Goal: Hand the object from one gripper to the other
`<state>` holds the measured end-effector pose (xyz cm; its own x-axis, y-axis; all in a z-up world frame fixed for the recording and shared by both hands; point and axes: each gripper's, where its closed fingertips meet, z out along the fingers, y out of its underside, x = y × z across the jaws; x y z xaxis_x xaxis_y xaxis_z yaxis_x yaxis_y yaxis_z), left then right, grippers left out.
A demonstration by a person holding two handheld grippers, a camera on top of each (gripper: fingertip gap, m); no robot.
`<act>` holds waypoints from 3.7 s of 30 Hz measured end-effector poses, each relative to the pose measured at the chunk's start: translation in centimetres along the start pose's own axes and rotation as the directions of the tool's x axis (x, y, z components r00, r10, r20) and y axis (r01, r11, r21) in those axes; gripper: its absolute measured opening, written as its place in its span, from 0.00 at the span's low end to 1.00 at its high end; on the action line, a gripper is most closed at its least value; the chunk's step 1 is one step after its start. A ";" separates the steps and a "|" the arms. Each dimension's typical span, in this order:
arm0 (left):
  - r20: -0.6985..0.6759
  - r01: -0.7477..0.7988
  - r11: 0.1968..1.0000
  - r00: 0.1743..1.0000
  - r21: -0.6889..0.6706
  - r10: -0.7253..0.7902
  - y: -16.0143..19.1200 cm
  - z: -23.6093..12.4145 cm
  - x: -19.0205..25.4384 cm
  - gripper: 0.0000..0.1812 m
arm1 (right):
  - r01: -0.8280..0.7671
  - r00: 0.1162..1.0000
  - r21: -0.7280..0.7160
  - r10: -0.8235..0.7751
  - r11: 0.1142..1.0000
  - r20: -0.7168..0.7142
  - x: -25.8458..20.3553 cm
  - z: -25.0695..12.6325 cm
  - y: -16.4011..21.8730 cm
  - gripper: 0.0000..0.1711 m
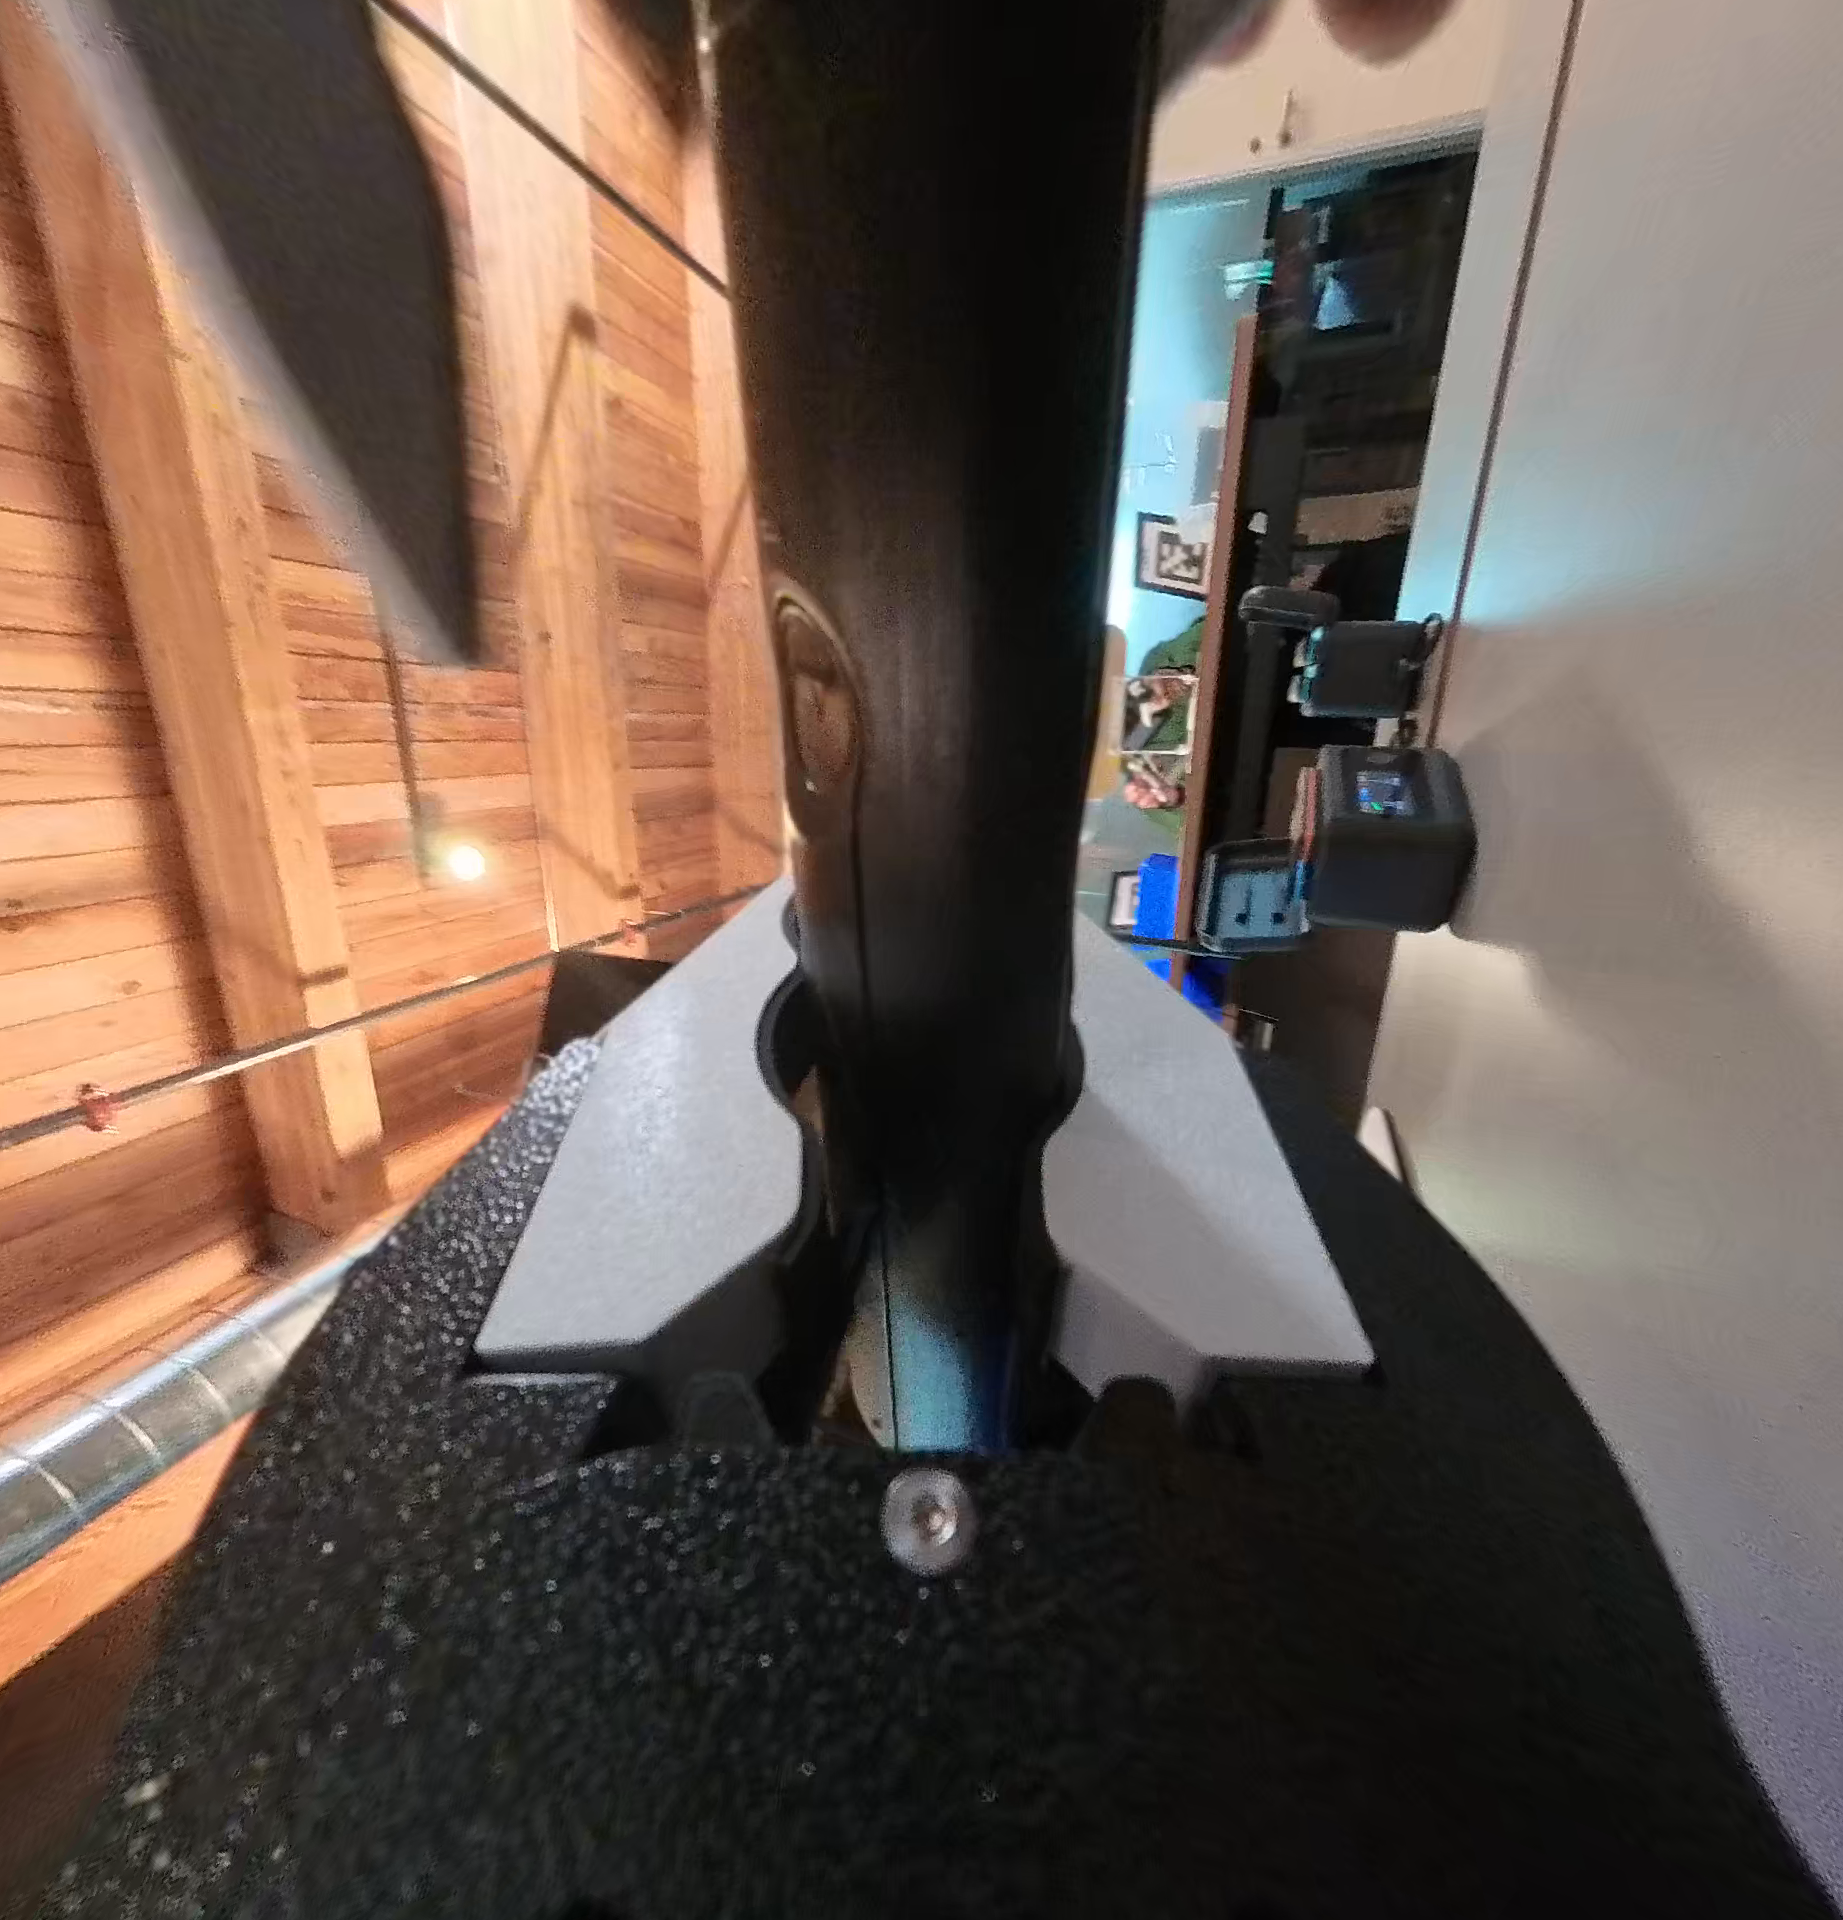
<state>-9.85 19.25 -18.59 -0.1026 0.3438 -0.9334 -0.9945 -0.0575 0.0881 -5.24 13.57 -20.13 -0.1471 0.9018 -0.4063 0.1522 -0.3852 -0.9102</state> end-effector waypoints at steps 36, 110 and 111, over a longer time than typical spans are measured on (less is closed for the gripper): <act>0.010 -0.003 0.985 1.000 0.172 0.001 -2.9 -1.3 -0.3 0.12 | -0.440 0.868 -0.088 0.448 0.894 0.215 0.0 -2.9 1.1 0.44; -0.395 0.943 0.289 0.205 -0.166 -0.895 -1.2 -0.2 3.1 0.53 | 0.084 0.944 0.150 -0.030 0.985 -0.328 2.4 -8.0 -5.6 0.13; -0.379 0.946 0.275 0.194 -0.172 -0.905 -0.8 0.0 3.1 0.52 | 0.138 0.909 0.098 -0.087 0.986 -0.407 2.1 -9.4 -6.2 0.13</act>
<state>-9.37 20.35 -21.60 0.8887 -0.2370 -0.3925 -0.3662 0.1484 -0.9186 2.67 19.73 -14.58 0.2511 0.9332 -0.2571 0.0341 -0.2740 -0.9611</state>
